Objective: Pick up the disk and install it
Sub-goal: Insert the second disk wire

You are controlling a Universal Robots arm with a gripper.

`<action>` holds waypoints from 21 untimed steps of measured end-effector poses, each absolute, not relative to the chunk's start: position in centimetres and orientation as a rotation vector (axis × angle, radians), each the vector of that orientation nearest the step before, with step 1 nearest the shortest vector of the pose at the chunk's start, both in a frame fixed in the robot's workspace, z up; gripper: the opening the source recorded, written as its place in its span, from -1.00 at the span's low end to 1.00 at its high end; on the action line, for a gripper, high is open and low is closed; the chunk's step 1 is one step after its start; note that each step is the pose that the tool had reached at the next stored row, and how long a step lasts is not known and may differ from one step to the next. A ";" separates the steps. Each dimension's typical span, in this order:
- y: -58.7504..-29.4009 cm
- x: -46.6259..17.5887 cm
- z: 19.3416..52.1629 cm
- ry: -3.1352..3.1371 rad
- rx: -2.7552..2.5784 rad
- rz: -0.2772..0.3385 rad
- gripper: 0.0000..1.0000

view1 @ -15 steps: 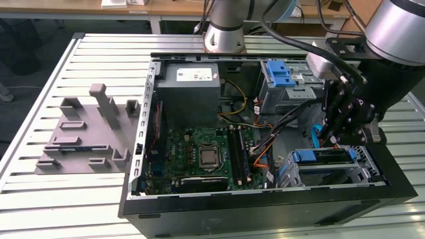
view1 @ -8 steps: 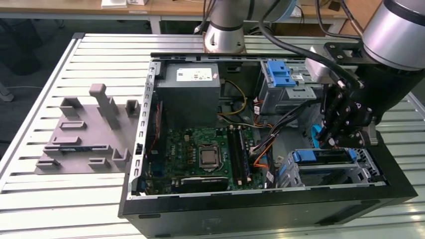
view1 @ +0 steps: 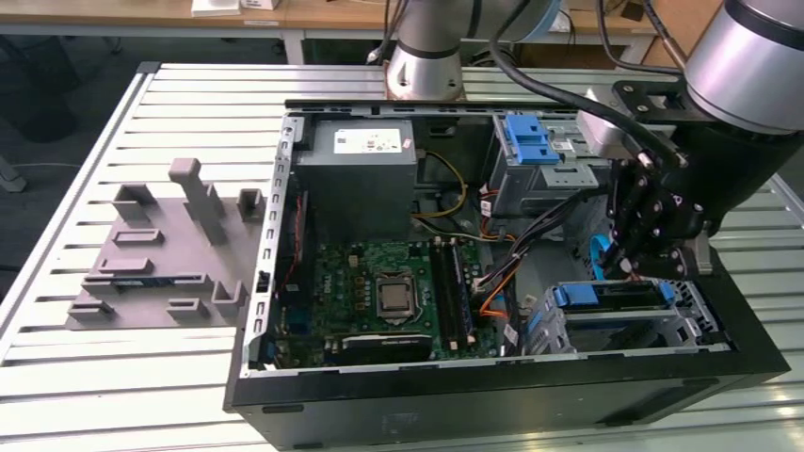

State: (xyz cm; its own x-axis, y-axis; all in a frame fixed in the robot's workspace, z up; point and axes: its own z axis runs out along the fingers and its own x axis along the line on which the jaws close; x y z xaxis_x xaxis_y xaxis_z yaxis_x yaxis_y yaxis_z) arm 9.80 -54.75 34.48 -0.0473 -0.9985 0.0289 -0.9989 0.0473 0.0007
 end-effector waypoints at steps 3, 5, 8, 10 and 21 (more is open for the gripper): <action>-54.7 9.8 34.5 -2.258 2.153 0.030 -0.69; -54.7 9.8 34.5 -2.256 2.150 0.036 -0.69; -54.7 9.8 34.5 -2.243 2.138 0.066 -0.69; -54.7 9.8 34.4 -2.241 2.136 0.080 -0.69; -54.7 9.8 34.1 -2.236 2.131 0.128 -0.69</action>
State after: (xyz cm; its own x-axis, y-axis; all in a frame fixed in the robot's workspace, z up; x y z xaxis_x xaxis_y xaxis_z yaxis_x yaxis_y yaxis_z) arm 9.81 -54.66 34.07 -0.0491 -0.9944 0.0935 -0.9986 0.0469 -0.0254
